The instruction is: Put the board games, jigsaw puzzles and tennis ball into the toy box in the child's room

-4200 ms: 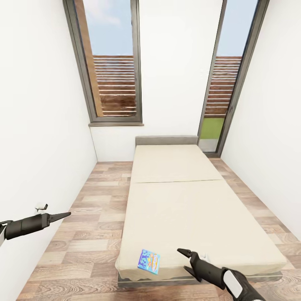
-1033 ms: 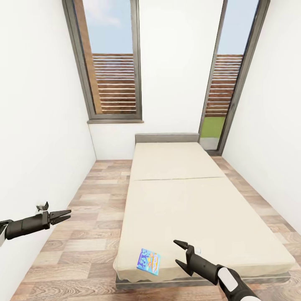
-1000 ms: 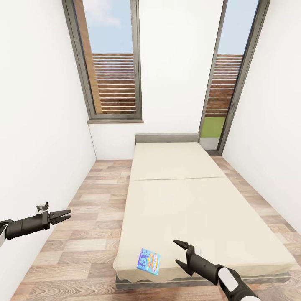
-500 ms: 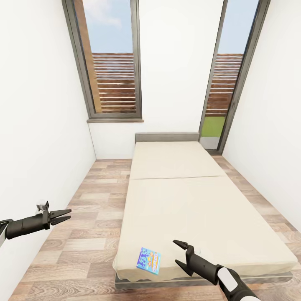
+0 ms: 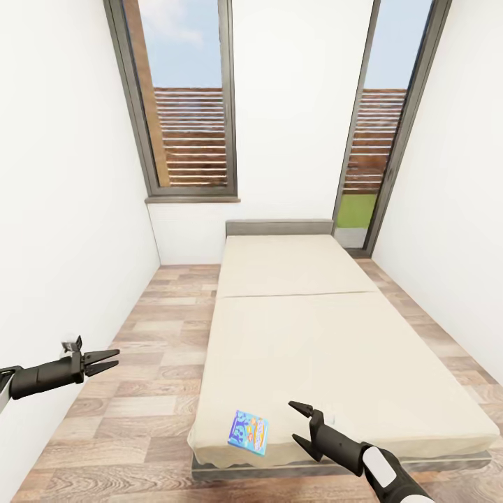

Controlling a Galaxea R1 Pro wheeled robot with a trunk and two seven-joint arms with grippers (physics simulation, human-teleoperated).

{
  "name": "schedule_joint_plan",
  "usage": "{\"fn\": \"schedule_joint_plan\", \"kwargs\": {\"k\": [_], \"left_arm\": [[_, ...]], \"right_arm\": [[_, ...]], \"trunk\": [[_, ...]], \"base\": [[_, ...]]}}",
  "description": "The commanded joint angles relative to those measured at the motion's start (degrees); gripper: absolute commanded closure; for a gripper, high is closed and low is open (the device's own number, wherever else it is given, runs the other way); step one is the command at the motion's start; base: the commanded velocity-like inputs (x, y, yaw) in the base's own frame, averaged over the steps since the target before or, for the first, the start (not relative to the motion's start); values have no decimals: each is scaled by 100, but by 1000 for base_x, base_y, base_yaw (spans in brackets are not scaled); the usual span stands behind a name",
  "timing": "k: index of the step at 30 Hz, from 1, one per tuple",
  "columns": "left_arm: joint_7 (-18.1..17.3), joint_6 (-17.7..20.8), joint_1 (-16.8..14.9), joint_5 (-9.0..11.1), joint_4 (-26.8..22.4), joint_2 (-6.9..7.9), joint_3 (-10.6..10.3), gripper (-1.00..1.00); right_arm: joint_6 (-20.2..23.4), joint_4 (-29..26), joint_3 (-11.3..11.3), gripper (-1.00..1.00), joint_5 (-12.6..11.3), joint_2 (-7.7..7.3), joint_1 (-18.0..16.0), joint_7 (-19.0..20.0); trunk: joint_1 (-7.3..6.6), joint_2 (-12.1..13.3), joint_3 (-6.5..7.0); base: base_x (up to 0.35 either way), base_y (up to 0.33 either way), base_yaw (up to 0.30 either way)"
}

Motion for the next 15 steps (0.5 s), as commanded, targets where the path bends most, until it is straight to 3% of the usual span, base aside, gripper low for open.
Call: {"fn": "schedule_joint_plan", "kwargs": {"k": [1,15], "left_arm": [[-34,62,-5,-35,0,-4,19,-100],[-34,88,-7,-40,0,-23,19,-100]], "right_arm": [[24,-2,-26,-100,2,3,-4,2],[-26,47,-18,-100,2,12,-4,-266]], "trunk": [[23,-46,-25],[330,-607,-276]], "base": [[-10,0,0],[-2,0,0]]}}
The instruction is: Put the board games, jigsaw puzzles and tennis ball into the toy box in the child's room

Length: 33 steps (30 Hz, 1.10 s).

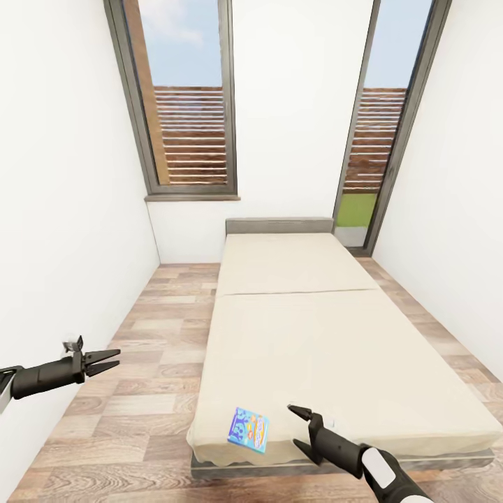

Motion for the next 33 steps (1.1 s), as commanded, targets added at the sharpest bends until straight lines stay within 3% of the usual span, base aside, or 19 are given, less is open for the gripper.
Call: {"fn": "schedule_joint_plan", "kwargs": {"k": [1,10,33], "left_arm": [[-34,60,-5,-35,-1,-7,19,-100],[-34,57,-5,-36,-1,-25,19,-100],[-34,60,-5,-31,-1,-33,19,-100]], "right_arm": [[-3,2,-35,-100,5,4,-4,-59],[-218,11,-31,-100,-3,12,-4,-276],[-294,11,-28,-100,-4,175,-4,-323]], "trunk": [[23,-45,-24],[220,-406,-186],[725,-1329,-599]], "base": [[0,0,0],[0,0,0],[0,0,0]]}}
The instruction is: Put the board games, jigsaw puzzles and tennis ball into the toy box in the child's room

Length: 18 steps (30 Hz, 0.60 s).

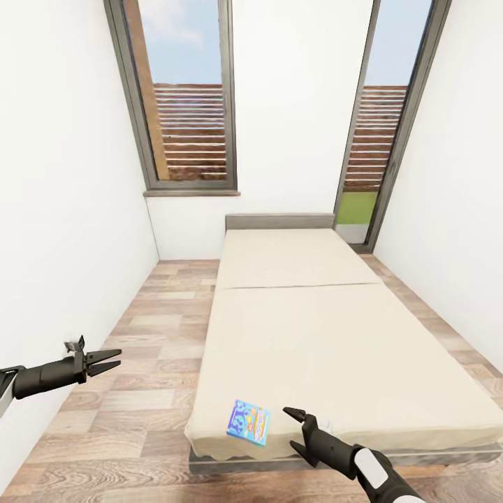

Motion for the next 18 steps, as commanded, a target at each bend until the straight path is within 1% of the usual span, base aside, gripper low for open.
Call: {"fn": "schedule_joint_plan", "kwargs": {"k": [1,9,18], "left_arm": [[-34,60,-5,-33,-1,-2,19,-100],[-34,60,-5,-37,0,4,19,-100],[-34,60,-5,-33,-1,-2,19,-100]], "right_arm": [[37,-4,-33,-100,-1,11,-3,-1],[34,-10,-32,-100,-1,75,-3,-1],[39,-12,-34,-100,-1,94,-3,-1]], "trunk": [[22,-45,-24],[198,-366,-168],[396,-726,-329]], "base": [[0,0,0],[0,0,0],[0,0,0]]}}
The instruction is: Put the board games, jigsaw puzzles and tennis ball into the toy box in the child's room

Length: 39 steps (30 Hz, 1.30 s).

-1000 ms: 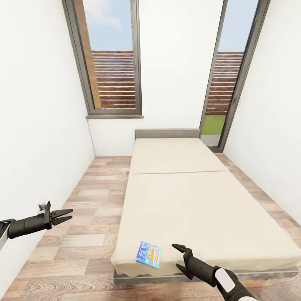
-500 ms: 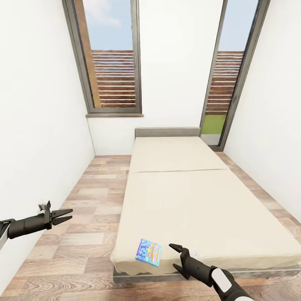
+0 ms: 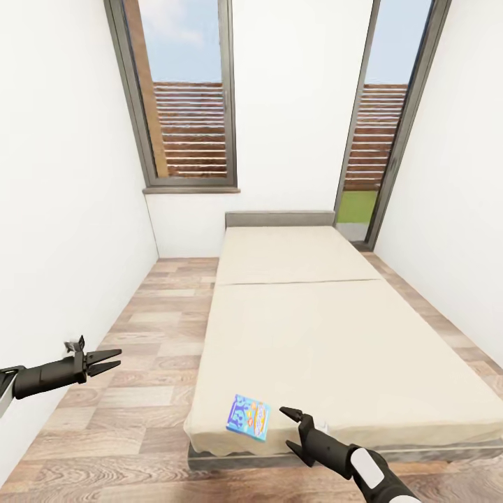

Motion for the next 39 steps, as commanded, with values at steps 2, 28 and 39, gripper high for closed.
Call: {"fn": "schedule_joint_plan", "kwargs": {"k": [2,28,39], "left_arm": [[-34,60,-5,-36,-1,1,19,-100],[-34,60,-5,-39,-1,-56,19,-100],[-34,48,-7,-39,1,-56,17,-100]], "right_arm": [[39,-5,-35,-100,-1,5,-3,-1],[39,-5,-35,-100,-1,7,-3,-1],[47,-5,-35,-100,3,7,-3,-1]], "trunk": [[44,-85,-42],[615,-1127,-509],[857,-1568,-706]], "base": [[0,0,0],[0,0,0],[0,0,0]]}}
